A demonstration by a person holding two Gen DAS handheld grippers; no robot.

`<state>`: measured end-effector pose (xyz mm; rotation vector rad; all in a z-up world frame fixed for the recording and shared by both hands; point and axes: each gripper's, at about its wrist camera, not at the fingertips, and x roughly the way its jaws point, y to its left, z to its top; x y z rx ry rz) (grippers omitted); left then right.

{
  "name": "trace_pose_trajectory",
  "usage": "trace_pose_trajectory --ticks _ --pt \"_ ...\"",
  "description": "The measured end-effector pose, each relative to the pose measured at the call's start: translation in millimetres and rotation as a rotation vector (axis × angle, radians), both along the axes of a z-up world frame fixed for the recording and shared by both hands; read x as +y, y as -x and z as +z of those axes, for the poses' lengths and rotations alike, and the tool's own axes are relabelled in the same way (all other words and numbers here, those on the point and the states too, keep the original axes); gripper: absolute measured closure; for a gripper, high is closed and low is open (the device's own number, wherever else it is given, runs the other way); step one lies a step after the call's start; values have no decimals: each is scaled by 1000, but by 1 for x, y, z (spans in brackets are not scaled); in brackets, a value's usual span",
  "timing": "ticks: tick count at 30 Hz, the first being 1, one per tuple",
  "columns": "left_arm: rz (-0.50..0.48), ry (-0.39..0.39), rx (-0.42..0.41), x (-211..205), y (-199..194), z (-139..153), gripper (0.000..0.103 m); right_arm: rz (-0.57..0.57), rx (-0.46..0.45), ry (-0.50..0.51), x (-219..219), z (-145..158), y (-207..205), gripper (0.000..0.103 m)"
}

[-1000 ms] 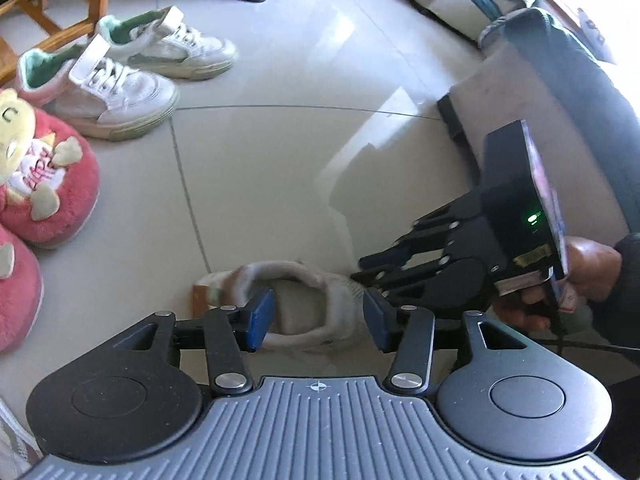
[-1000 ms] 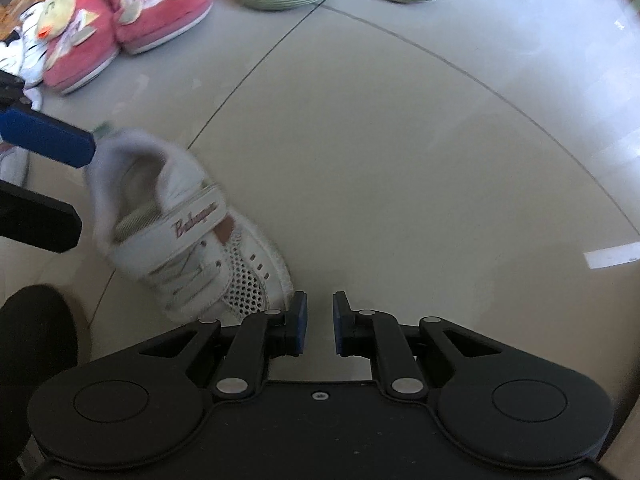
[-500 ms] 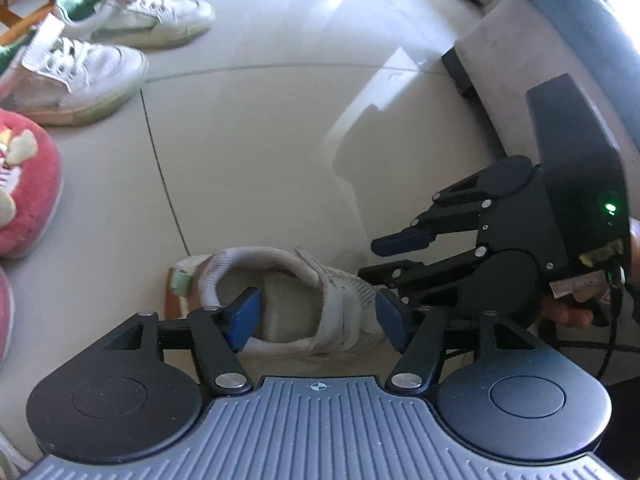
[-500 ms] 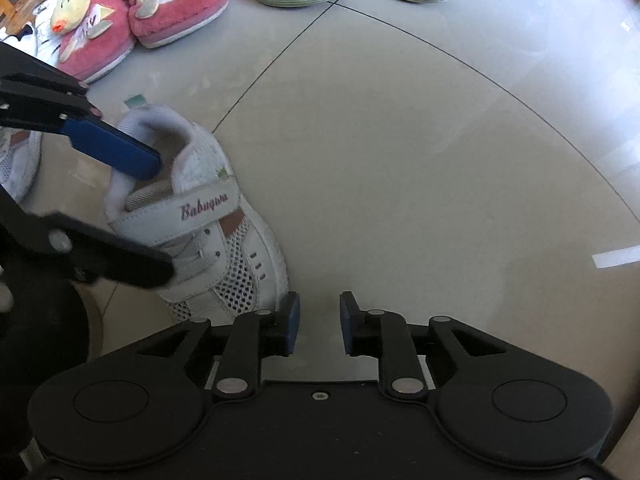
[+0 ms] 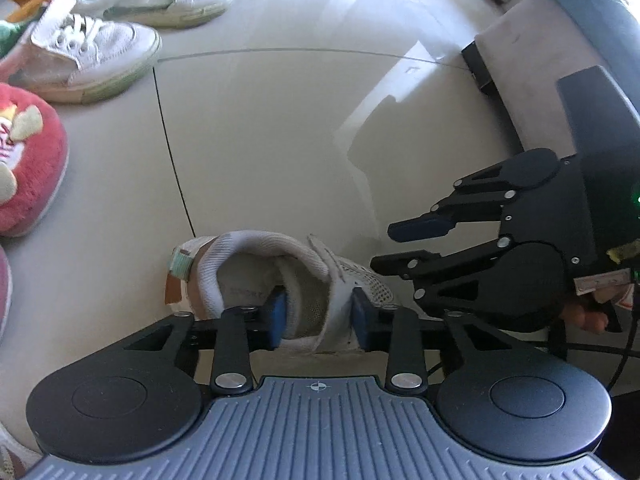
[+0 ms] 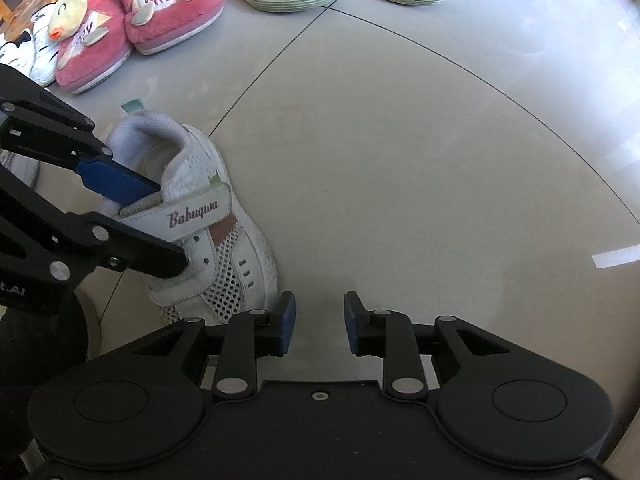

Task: Organize scattered shoes
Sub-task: 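Lift and carry the sneaker with the left gripper toward the slippers, then lower the sneaker beside its brown-trimmed mate with the left gripper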

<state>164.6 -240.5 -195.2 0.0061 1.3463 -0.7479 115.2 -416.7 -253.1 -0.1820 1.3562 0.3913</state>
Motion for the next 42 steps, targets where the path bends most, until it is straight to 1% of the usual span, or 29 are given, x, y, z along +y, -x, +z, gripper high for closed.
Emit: trace_pose_trajectory --ticks 4,7,11,13,17,21,25,29,33,36,38,40,41,42 --pt "10 -49 -41 14 6 10 84 4 1 -1 2 -1 1 74" --pt "30 -82 -43 35 8 14 84 5 1 0 2 -2 1 74" --pt "22 -123 -42 63 7 15 85 3 -4 -1 2 0 1 74" --pt "-19 -156 -50 78 6 18 85 3 -7 -3 3 1 2 74" --pt "-84 -213 -64 92 4 18 85 6 -8 -3 4 2 4 74" --pt "-107 -214 -35 114 0 16 85 6 -7 -1 5 3 5 72" --pt "-139 -231 -17 122 6 16 84 7 -8 -2 5 3 5 71" --pt "-85 -234 16 131 8 18 85 8 -10 -2 6 2 4 71" --pt "-75 -263 37 138 14 21 86 9 -11 -3 6 1 4 70" --pt "-92 -284 53 139 17 21 86 10 -13 -4 6 1 3 69" --pt "-117 -304 58 137 20 22 86 10 -13 -4 6 1 3 69" --pt "-159 -323 46 132 23 24 86 10 -14 -8 7 1 3 69" --pt "-161 -323 40 132 23 24 84 12 -14 -6 8 1 3 69" --pt "-142 -319 31 133 22 26 83 14 -14 -4 9 1 3 69"
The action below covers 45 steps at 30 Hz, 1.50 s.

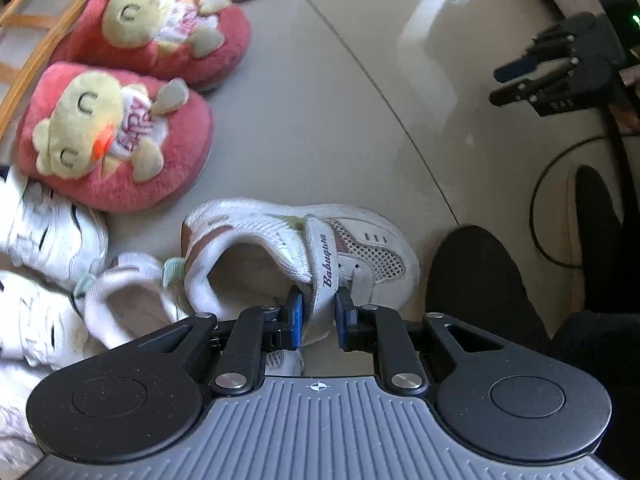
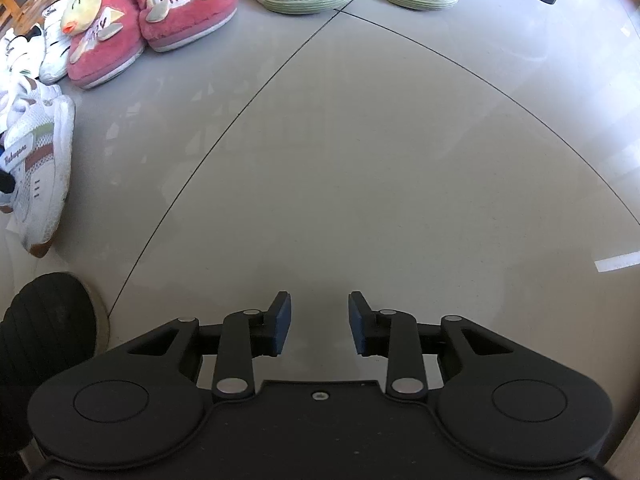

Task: Organize scattered shoes
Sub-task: 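Lower the sneaker beside its brown-trimmed mate with the left gripper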

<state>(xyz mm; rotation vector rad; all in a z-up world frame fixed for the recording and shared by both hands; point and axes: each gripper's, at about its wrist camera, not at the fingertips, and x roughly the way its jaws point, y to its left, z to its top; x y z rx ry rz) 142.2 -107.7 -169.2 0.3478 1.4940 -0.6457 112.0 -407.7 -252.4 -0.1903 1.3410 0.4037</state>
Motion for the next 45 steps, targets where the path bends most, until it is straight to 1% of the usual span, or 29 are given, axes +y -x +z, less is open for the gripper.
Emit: trace_pose_trajectory --ticks 3,4,5,8,11,15,18,21,24,27,28,29,30,35,37,39,42,44,45 --pt "52 15 -48 3 4 7 77 4 0 -2 3 0 0 69" --pt "63 22 -53 5 6 10 71 7 0 -3 4 0 -1 68" --pt "72 31 -54 7 7 12 70 9 0 -2 4 0 -1 67" --pt "80 56 -80 12 14 22 70 10 0 1 5 0 -1 64" --pt "79 56 -100 16 19 32 70 10 -1 0 5 0 -1 64" --pt "89 46 -127 26 25 44 70 15 -4 -3 6 2 0 63" --pt "111 8 -164 39 23 47 69 17 0 -1 6 1 1 63" --pt "111 -41 -202 50 19 40 67 24 1 1 8 0 2 63" --pt "107 -67 -183 60 14 28 67 30 -1 -3 10 1 3 63" --pt "82 -65 -128 62 15 14 69 33 -1 -3 11 1 4 63" --pt "66 -64 -123 61 16 11 72 32 1 -2 11 1 4 63" --pt "56 -66 -126 60 17 10 80 31 3 -1 10 0 4 63" --pt "41 -78 -125 58 18 9 85 31 5 1 10 -1 4 63" --pt "59 -94 -75 57 21 11 89 35 10 4 12 -3 5 62" --pt "68 -83 -40 57 27 12 90 37 10 3 13 -3 4 62" --pt "70 -70 -27 55 31 11 90 38 9 1 14 -3 4 62" --pt "88 -65 -42 55 33 12 88 40 9 0 14 -2 4 62" --pt "81 -68 -50 55 34 15 81 39 10 1 14 -3 4 61" --pt "79 -64 -50 55 34 18 80 39 10 1 14 -3 4 60"
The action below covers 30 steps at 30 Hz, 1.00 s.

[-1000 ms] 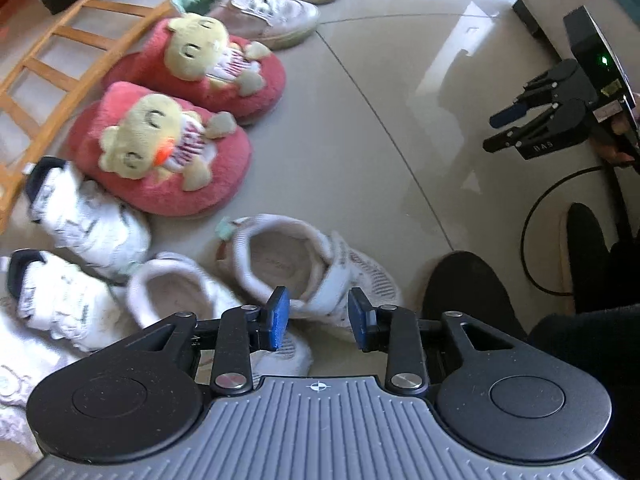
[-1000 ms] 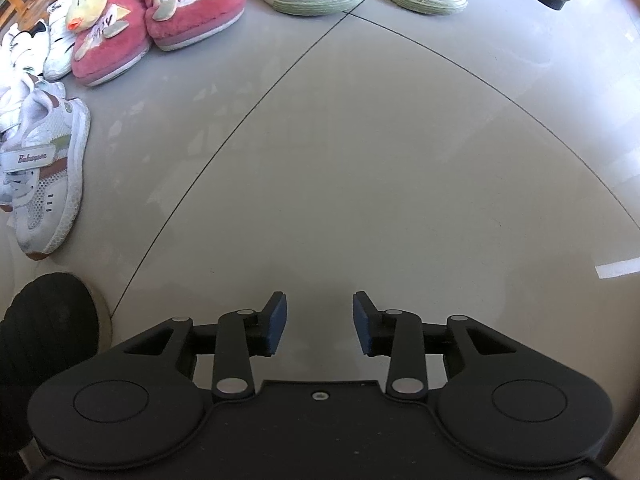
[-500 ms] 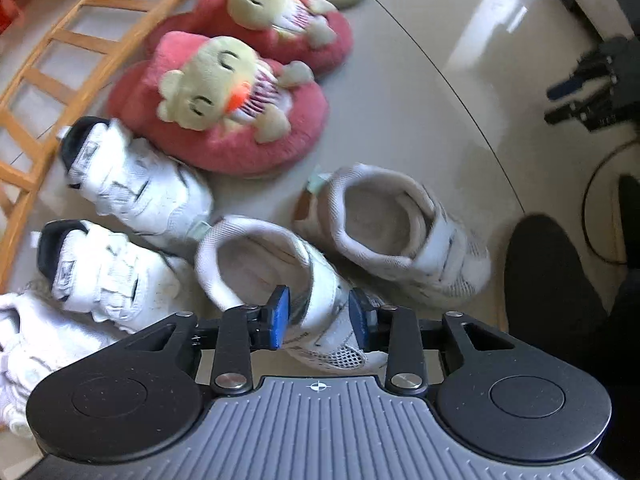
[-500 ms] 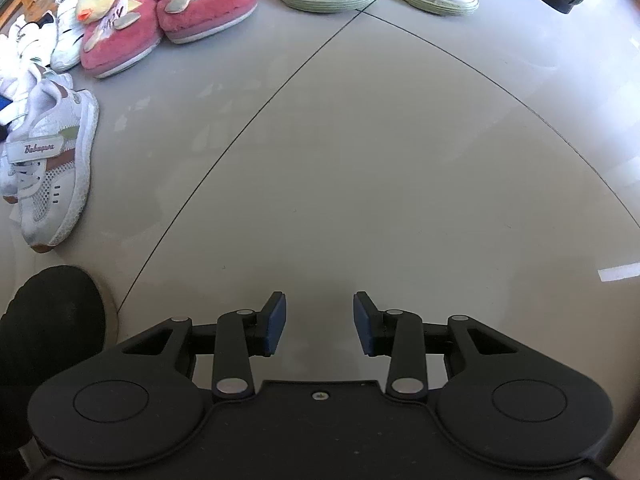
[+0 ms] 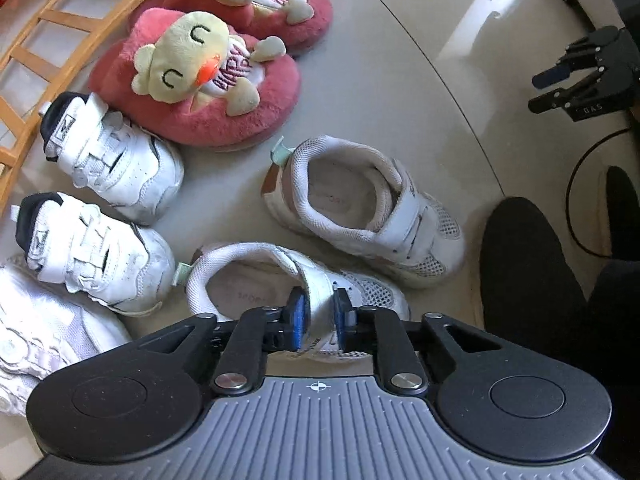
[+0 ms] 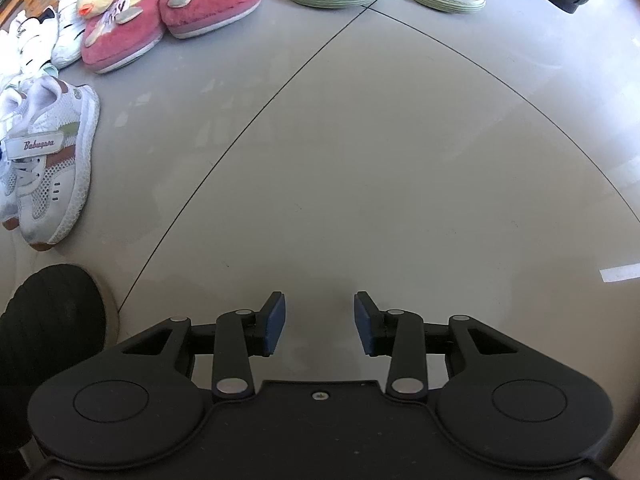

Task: Organize scattered shoes
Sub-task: 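Lower the sneaker beside its brown-trimmed mate with the left gripper, then open the left gripper and lift it off the sneaker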

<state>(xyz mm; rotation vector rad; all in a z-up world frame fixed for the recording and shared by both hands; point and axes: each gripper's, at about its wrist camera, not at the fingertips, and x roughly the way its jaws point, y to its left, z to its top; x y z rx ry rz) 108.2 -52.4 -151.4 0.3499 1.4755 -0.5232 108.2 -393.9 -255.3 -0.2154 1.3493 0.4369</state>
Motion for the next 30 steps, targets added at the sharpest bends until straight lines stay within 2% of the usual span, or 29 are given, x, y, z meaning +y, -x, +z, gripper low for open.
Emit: trace_pose_trajectory --ticks 2,6,11,14,18,24,28,30 --pt "1 11 0 1 0 5 79 0 -2 2 1 1 1 58" --pt "86 69 5 8 -18 16 71 -1 -7 1 3 1 -1 57" --pt "270 112 81 14 -40 7 59 5 -18 -6 3 4 -1 55" --pt "337 123 85 12 -45 4 53 1 -19 -3 0 4 1 54" --pt "456 89 72 13 -48 -1 53 -5 -17 -1 1 3 -1 54" --pt "565 48 12 6 -38 5 49 2 -20 -4 7 1 -3 53" --pt "659 39 31 8 -36 -5 46 9 -24 -5 5 2 -3 51" --pt "674 46 36 10 -33 -6 44 8 -25 -8 3 3 -3 51"
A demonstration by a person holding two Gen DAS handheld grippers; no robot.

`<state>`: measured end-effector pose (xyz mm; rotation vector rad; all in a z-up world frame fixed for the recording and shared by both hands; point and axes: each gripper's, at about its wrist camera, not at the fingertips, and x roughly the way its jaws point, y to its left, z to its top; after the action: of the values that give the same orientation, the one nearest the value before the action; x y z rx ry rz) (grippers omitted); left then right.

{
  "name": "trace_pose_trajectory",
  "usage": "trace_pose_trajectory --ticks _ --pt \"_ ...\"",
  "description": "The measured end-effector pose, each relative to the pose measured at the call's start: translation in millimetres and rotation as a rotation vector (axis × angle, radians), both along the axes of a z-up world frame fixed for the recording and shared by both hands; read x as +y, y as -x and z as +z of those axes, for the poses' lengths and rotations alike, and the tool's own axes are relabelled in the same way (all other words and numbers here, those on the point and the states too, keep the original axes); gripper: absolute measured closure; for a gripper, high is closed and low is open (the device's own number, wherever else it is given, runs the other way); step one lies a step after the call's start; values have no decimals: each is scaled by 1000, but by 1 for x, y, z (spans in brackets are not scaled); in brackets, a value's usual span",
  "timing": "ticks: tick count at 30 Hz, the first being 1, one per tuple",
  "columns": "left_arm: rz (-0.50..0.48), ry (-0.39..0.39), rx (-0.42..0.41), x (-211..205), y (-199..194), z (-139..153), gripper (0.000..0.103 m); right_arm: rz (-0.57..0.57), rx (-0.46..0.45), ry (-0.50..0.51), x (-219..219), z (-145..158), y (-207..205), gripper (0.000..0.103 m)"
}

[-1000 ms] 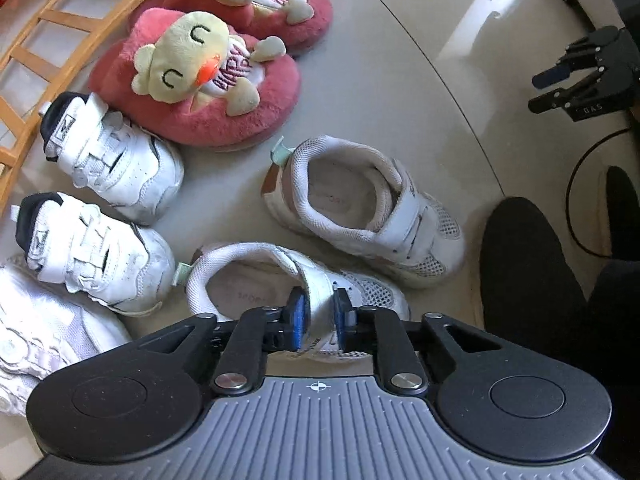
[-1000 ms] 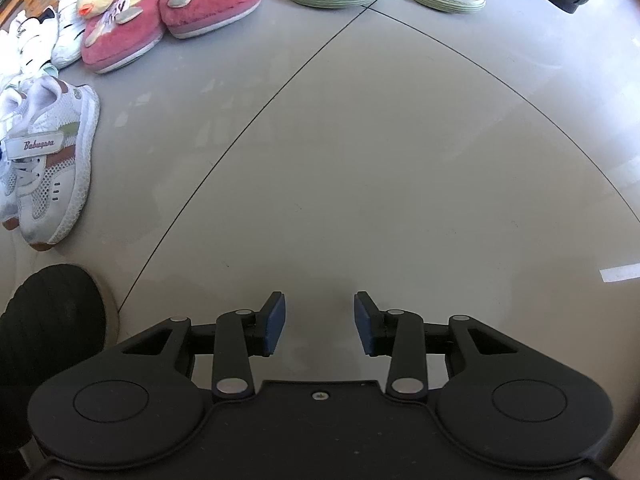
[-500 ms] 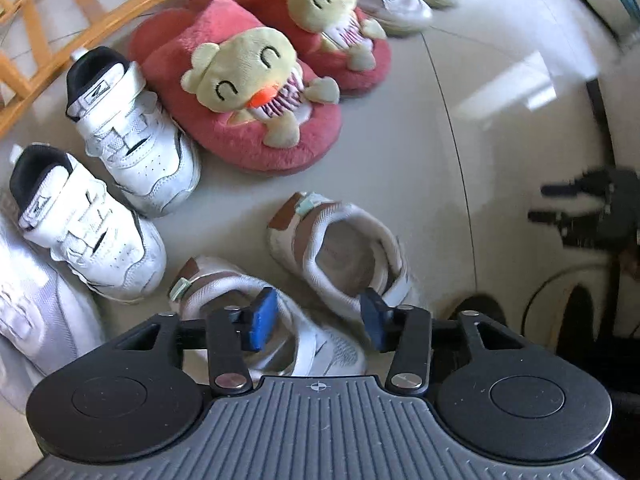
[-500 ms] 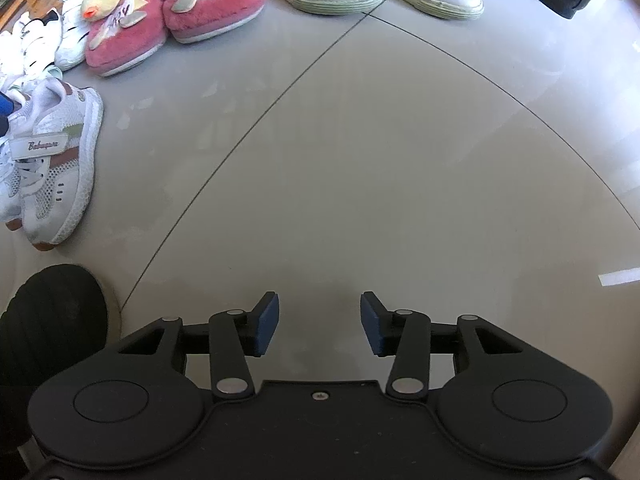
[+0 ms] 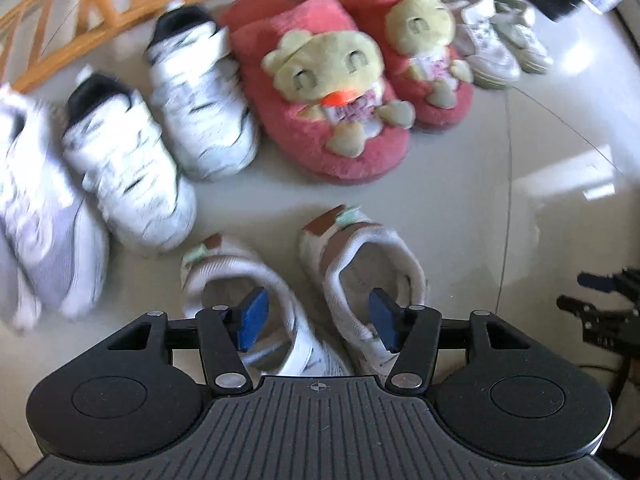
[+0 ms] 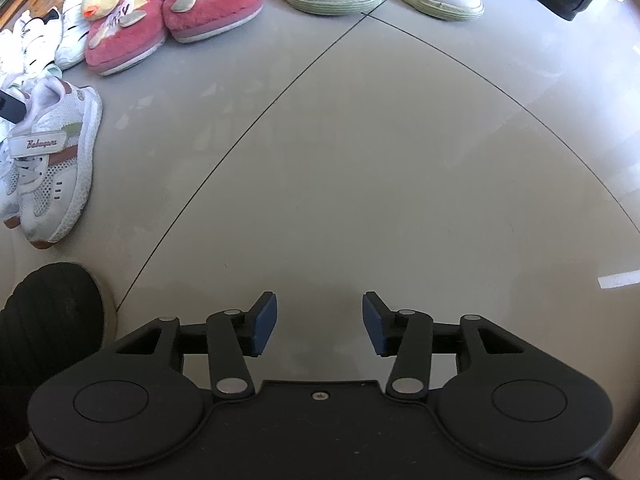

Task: Organize scattered shoes
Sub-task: 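Open the left gripper and lift it off the sneaker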

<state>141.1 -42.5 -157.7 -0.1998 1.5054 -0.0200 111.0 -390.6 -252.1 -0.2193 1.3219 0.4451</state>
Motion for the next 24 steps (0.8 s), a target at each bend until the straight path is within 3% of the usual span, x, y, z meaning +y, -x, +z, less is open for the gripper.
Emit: trace_pose_trajectory --ticks 2,6,11,16,20,24 --pt "0 -11 -11 3 1 -1 39 -3 5 2 -1 -2 0 50" --pt "0 -26 -14 2 -3 -13 39 0 7 4 2 -4 -2 50" --pt "-32 -105 -32 -7 -10 -23 41 5 1 0 3 -2 -2 50" --pt "72 -105 -27 5 -11 -26 43 5 9 5 0 -3 -1 50" --pt "129 -126 -50 13 -7 -23 53 7 11 7 -4 -1 -2 50" --pt "161 -123 -52 19 -7 -24 54 14 4 4 11 -7 -9 50"
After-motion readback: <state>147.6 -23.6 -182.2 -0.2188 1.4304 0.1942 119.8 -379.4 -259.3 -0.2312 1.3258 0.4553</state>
